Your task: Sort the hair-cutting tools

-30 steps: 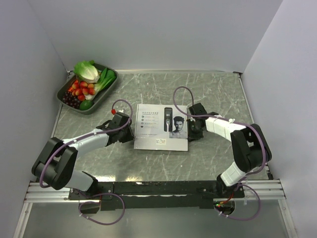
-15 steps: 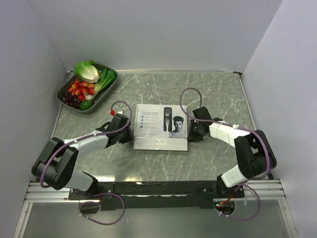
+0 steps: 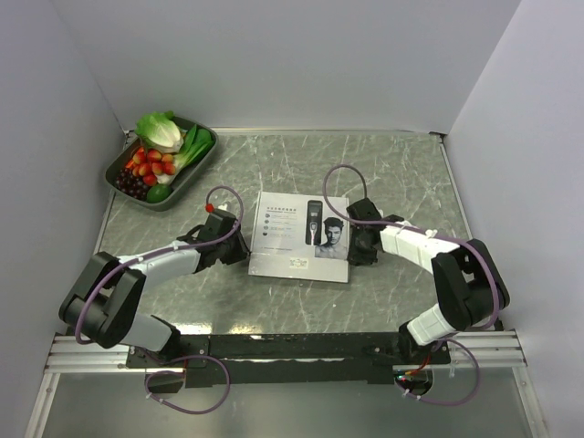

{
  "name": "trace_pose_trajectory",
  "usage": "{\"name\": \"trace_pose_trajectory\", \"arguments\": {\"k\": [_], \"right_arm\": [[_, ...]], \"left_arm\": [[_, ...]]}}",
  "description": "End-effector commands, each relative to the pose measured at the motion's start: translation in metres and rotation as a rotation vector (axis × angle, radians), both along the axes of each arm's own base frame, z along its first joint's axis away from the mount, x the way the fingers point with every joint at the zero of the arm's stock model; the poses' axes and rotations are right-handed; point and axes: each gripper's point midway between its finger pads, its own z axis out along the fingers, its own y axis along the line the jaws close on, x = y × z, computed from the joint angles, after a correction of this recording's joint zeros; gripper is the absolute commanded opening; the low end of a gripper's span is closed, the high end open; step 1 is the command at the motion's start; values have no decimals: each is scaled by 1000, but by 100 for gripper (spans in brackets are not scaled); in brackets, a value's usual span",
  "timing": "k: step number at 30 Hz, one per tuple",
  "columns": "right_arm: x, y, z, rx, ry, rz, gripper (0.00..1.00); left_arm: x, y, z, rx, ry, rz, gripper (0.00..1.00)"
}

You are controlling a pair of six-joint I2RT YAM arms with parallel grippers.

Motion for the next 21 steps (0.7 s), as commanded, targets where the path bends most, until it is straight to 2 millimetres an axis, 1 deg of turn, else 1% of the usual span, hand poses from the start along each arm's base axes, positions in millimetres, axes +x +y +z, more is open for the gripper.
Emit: {"name": "trace_pose_trajectory", "arguments": {"k": [1,2,3,4,5,6,8,9,13,14,17,19,21], "right_arm": [[2,-1,7,-87,-50,10,33],[2,-3,3,-114,-47,9,33],[3,-1,3,-130,-51,19,33],[6,-6,2,-170,-65,8,33],[4,-8,-2,-199,-49,12,33],[6,-3,0,-211,-57,21,33],[6,-6,-4,-265,-45,24,33],[8,-3,-2,-263,-51,24,33],[3,13,-2,-177,-35,60,33],[0,23,2,-123,-25,79,34],[-8,37,10,-51,7,135,34],[-13,41,18,-23,21,162,34],[-23,50,22,36,57,206,34]], "left_arm": [[-2,-51,34,-214,-50,-121,24],[-2,-51,34,-213,-51,-122,24],[-2,-51,34,-215,-50,-122,24],[-2,-51,34,-214,-51,-123,24],[-2,-51,33,-212,-48,-120,24],[-2,-51,32,-211,-47,-121,24],[-2,-50,31,-210,-46,-119,24],[-2,-51,31,-209,-44,-119,24],[-2,-50,32,-208,-45,-118,24],[-2,-50,32,-206,-45,-116,24],[-2,-50,31,-208,-42,-119,24],[-2,-51,32,-208,-45,-120,24],[-2,-50,32,-208,-44,-120,24]]}}
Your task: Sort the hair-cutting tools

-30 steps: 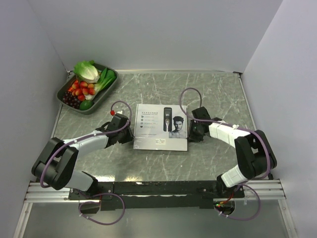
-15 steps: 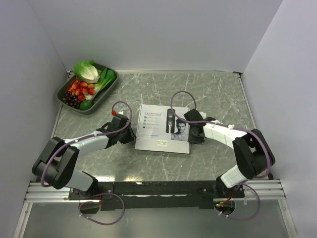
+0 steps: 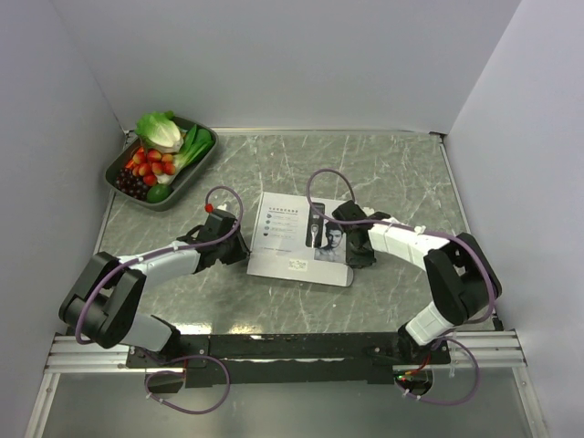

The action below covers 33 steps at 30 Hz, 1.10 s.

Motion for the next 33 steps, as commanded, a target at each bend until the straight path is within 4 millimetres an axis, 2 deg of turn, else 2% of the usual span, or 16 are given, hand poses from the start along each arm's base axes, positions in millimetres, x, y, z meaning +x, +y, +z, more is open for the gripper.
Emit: {"name": "trace_pose_trajectory", "arguments": {"k": [1,3,5,13,16,23,28,33], "right_arm": [[-19,62,22,282,89,134,35],[-24,66,27,305,118,153,35],[-20,63,32,286,96,141,35],[6,13,65,67,-120,-14,35],[4,6,66,56,-148,-25,36],[-11,-5,47,49,-147,-47,35],[-7,-19,41,-18,-171,-88,34],[4,-27,46,4,-255,-156,32]], "left_arm": [[-2,-48,32,-191,-46,-120,24],[-1,-49,34,-198,-52,-120,24],[-2,-48,34,-198,-52,-120,24],[-2,-47,34,-188,-54,-126,24],[-2,-45,34,-178,-59,-121,24],[-3,-44,35,-179,-58,-121,24],[-3,-43,36,-175,-59,-118,24],[-3,-42,34,-165,-53,-119,24]]}}
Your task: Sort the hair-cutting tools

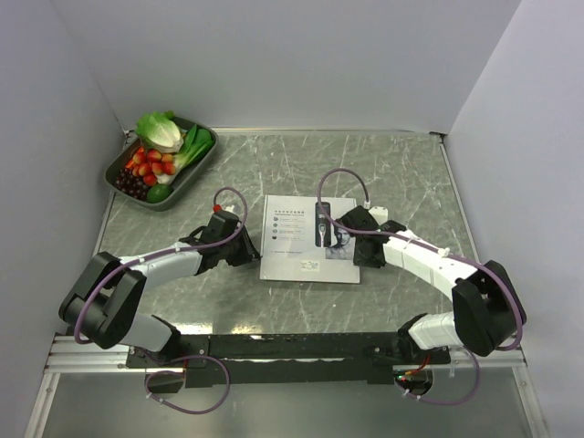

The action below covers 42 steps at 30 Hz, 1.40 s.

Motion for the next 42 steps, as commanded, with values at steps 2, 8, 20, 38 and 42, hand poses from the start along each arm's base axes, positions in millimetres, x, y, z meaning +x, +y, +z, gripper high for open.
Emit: {"name": "trace_pose_trajectory", "arguments": {"k": [2,8,20,38,42], "right_arm": [[21,-9,12,65,-170,-101,32],[33,-21,17,250,-250,-147,33],[44,12,0,505,-177,9,33],[3,1,-19,465,-48,-24,33],[0,10,-20,514,-33,-7,34]], "left_arm": [[7,-17,26,-81,-62,-29,24],[8,-16,27,-76,-64,-26,24],[8,-15,24,-64,-56,-25,24],[9,-18,22,-74,-46,-24,24],[10,-18,24,-74,-50,-26,24]]}}
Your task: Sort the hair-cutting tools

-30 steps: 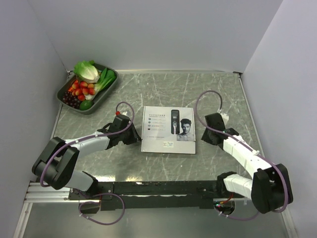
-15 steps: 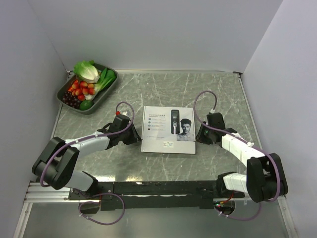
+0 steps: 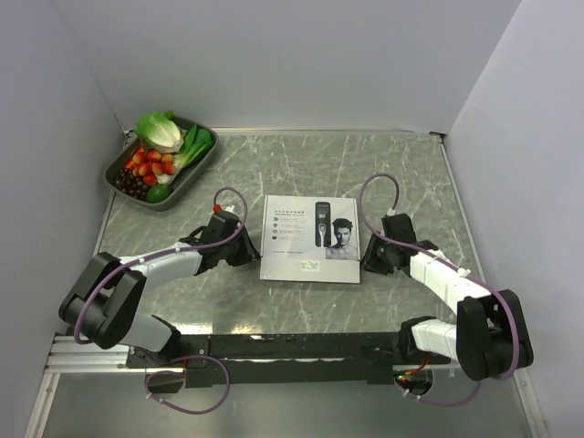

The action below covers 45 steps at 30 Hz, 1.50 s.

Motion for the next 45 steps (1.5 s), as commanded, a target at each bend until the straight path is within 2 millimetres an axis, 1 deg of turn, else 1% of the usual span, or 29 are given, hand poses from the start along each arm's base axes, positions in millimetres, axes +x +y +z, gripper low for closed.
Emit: {"name": "trace_pose_trajectory", "arguments": {"k": [1,6,11,16,17,19,20,21,24,27,30,34,45], "right_arm": [[-5,11,1,62,6,28,33],[-9,21,5,124,16,59,34],[-13,28,10,162,20,78,34],[-7,21,14,127,-9,51,34],[-6,17,13,103,-10,38,34],[-4,12,13,76,-13,28,34],[-1,5,11,40,-18,4,34],[-1,3,9,27,-21,0,34],[0,-2,5,5,-26,-18,35],[3,-1,0,7,-28,-22,35],[5,0,-1,11,-24,-20,35],[6,1,1,17,-35,-19,35],[7,6,-2,33,-20,1,36]], "left_arm": [[10,-18,25,-76,-52,-27,23],[8,-20,27,-90,-52,-35,24],[3,-22,27,-110,-43,-47,24],[1,-25,30,-130,-46,-59,24],[1,-25,29,-132,-45,-61,24],[2,-25,24,-124,-39,-59,24],[2,-24,22,-116,-42,-58,24],[4,-22,15,-95,-34,-46,24],[6,-23,9,-88,-28,-47,24],[6,-29,7,-122,-19,-58,24],[-1,-37,7,-152,8,-82,22],[-9,-42,8,-143,14,-99,21],[-31,-42,12,-122,25,-148,19]]}}
